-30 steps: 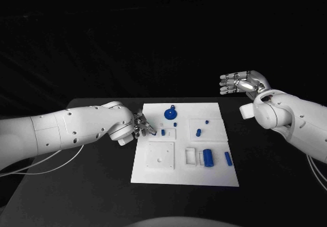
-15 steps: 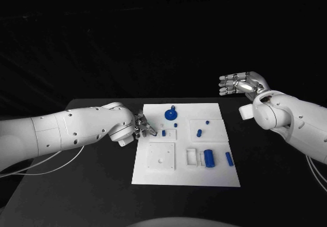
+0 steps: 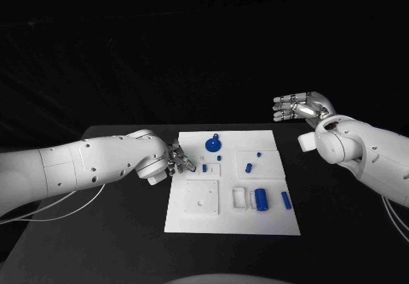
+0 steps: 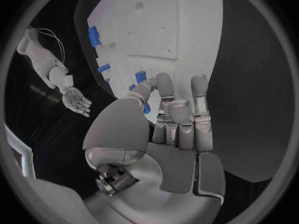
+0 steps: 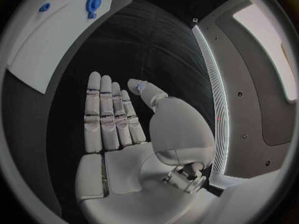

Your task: Assemble the parts on the task board

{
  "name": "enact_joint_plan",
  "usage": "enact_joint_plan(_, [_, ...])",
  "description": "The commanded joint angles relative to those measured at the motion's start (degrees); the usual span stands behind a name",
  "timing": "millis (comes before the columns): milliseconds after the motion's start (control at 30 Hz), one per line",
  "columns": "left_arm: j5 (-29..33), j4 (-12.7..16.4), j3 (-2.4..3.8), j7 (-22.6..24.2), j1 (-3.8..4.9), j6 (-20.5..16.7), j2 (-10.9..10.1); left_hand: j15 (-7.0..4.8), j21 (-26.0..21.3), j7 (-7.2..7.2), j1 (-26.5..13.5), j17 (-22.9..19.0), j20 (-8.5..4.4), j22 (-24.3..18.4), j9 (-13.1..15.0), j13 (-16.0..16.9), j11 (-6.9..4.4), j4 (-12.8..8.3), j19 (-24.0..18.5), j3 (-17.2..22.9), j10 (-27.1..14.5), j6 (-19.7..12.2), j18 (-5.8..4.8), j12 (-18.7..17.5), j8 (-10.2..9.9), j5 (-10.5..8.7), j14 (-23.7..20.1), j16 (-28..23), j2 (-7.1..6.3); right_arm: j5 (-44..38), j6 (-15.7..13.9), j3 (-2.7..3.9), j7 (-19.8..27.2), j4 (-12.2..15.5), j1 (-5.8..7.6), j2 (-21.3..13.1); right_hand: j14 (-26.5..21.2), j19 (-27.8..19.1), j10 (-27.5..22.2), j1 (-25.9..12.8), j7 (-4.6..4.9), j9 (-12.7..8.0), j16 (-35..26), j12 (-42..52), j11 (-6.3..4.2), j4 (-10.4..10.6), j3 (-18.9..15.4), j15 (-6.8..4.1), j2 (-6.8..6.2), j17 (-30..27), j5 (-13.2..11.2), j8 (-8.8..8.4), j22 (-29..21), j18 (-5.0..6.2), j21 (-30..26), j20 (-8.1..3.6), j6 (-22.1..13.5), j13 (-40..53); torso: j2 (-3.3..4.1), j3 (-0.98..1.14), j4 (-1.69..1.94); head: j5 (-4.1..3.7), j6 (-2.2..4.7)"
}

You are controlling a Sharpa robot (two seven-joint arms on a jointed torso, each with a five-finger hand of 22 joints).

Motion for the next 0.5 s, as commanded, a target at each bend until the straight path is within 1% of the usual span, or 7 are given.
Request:
enact_joint_plan(33, [1.0,0.5,-0.09,1.1,-0.15,2.1,0.4,-0.34,0.0,-4.46,-0.2,0.2,0.05,1.0,0.0,0.1,-0.7,-0.3,-0.3,0.7,2.7,8.8,-0.39,0.4,0.3,0.41,-0.1,0.3,0.36,-0.3,1.0,0.02,0.4,-0.1,-0.09,0.1,-0.3,-0.5,-0.1,0.1,0.32,0.0,-0.2,-0.4,0.18,0.1,0.3,-0.08,0.61,-0.1,0.1,0.12,0.0,1.1,0.1,-0.05,0.0,-0.1,0.0,0.06,-0.05,0.06,0.26])
enact_joint_plan(67, [1.0,0.5,-0.08,1.1,-0.13,2.2,0.4,-0.34,0.0,-4.46,-0.2,0.3,0.05,1.0,0.1,0.1,-0.7,-0.3,-0.3,0.7,2.7,8.8,-0.39,0.4,0.3,0.48,-0.1,0.3,0.36,-0.3,1.0,0.02,0.4,-0.1,-0.1,0.1,-0.3,-0.5,-0.1,0.1,0.32,0.0,-0.2,-0.4,0.18,0.1,0.3,-0.08,0.61,-0.1,0.1,0.12,0.0,1.1,0.1,-0.05,0.0,-0.1,0.0,0.03,-0.05,0.04,0.16])
enact_joint_plan(133, [1.1,0.5,-0.08,1.1,-0.09,2.4,0.5,-0.34,0.0,-4.46,-0.3,0.4,0.03,1.0,0.1,0.1,-0.71,-0.4,-0.3,0.8,2.7,8.8,-0.41,0.4,0.3,0.74,-0.1,0.4,0.35,-0.3,1.0,0.01,0.4,-0.2,-0.13,0.2,-0.3,-0.5,-0.1,0.1,0.32,0.0,-0.2,-0.4,0.18,0.1,0.3,-0.08,0.61,-0.1,0.1,0.12,0.0,1.1,0.1,-0.05,0.0,-0.1,0.03,-0.01,-0.06,0.08,0.46])
enact_joint_plan(167, [1.2,0.5,-0.07,1.1,-0.07,2.6,0.5,-0.34,0.0,-4.46,-0.3,0.5,0.03,1.0,0.1,0.1,-0.71,-0.4,-0.3,0.8,2.7,8.8,-0.41,0.4,0.3,0.75,-0.1,0.4,0.35,-0.3,1.0,0.01,0.4,-0.2,-0.14,0.2,-0.3,-0.7,-0.1,0.2,0.32,0.0,-0.2,-0.4,0.18,0.0,0.4,-0.09,0.63,-0.1,0.1,0.12,0.2,1.1,0.3,-0.06,0.0,-0.1,0.05,-0.01,-0.05,0.12,0.38])
enact_joint_plan(233, [1.3,0.5,-0.06,1.1,-0.03,2.8,0.6,-0.34,0.1,-4.47,-0.5,0.6,0.02,1.0,0.2,0.2,-0.71,-0.5,-0.3,0.9,2.7,8.8,-0.44,0.5,0.3,1.12,-0.1,0.5,0.39,-0.3,1.1,0.01,0.4,-0.2,-0.15,0.3,-0.3,-0.7,-0.1,0.2,0.32,0.0,-0.2,-0.4,0.18,0.0,0.4,-0.09,0.63,-0.1,0.1,0.12,0.2,1.1,0.3,-0.06,0.0,-0.1,0.06,0.0,-0.08,0.15,0.46])
enact_joint_plan(400, [1.7,0.6,-0.03,1.0,0.13,3.2,0.5,-0.34,0.2,-4.49,-1.0,1.2,0.0,1.0,0.5,0.4,-0.73,-1.0,-0.4,1.4,2.7,9.0,-0.46,0.7,0.3,2.04,-0.1,0.8,0.49,-0.3,1.1,0.01,0.3,-0.3,-0.18,0.3,-0.3,-0.7,-0.1,0.2,0.32,0.0,-0.2,-0.4,0.18,0.0,0.4,-0.09,0.63,-0.1,0.1,0.12,0.2,1.1,0.3,-0.06,0.0,-0.1,0.04,0.05,-0.04,0.17,0.27])
enact_joint_plan(500, [2.0,0.7,0.01,1.1,0.37,3.2,0.4,-0.35,0.2,-4.5,-1.1,1.3,0.01,1.0,0.5,0.4,-0.73,-1.2,-0.5,1.6,2.7,9.0,-0.45,0.7,0.3,2.38,-0.1,0.8,0.53,-0.3,1.1,0.0,0.3,-0.3,-0.18,0.3,-0.3,-0.7,-0.1,0.2,0.32,0.0,-0.2,-0.4,0.18,0.0,0.4,-0.09,0.63,-0.1,0.1,0.12,0.2,1.1,0.3,-0.06,0.0,-0.1,0.03,0.04,0.04,0.12,0.42])
